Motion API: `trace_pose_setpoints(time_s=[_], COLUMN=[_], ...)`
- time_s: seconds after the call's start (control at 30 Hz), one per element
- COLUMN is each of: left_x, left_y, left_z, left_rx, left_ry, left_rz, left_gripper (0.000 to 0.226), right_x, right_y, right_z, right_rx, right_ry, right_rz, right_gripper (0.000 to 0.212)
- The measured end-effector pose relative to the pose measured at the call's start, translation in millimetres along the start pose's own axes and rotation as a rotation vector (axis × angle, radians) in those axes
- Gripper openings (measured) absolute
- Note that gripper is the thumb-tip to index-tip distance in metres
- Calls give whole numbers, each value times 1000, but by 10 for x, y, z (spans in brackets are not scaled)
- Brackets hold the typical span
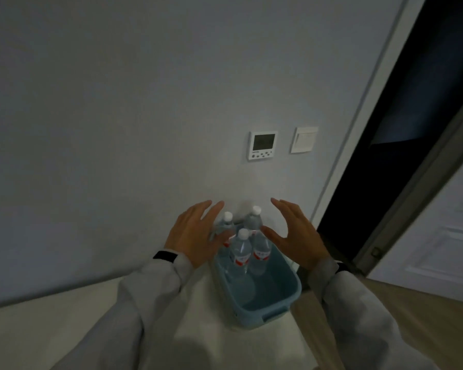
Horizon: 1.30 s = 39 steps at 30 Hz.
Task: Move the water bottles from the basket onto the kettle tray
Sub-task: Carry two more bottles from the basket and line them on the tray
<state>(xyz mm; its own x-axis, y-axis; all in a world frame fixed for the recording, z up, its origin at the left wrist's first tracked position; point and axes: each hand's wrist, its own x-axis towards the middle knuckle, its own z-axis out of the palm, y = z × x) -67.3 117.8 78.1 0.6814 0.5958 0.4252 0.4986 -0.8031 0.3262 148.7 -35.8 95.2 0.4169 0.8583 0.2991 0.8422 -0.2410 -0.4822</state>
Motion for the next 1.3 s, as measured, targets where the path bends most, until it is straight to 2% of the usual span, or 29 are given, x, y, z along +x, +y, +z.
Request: trace_pose_setpoints(time_s=[0.23,0.37,0.47,0.67,0.8,1.17,1.3], left_x=[-49,-75,-38,17,49,64,58], left_y=[277,374,413,471,483,433,477], left_z=[815,1243,1536,1967,2154,2186,2020], left_rx=[-125,-248,-360,-537,-548,-589,-607], left_ry=[-137,-216,-206,-85,-6,45,77], left_rz=[-295,-481,-596,-757,-793,-933,-897], left_gripper=[67,74,80,94,96,78,75], right_x=[258,283,322,400,443,442,451], right_y=[936,1243,1333,1378,1412,1501,1431], right_z=[359,632,824,1142,1307,1391,1296], right_rx=[147,220,301,462,470,488,495], right_ry=[-221,-345,-400,-404,-390,-372,-363], right_rz=[49,79,85,117,115,134,143], right_gripper=[76,81,78,76,66,67,63])
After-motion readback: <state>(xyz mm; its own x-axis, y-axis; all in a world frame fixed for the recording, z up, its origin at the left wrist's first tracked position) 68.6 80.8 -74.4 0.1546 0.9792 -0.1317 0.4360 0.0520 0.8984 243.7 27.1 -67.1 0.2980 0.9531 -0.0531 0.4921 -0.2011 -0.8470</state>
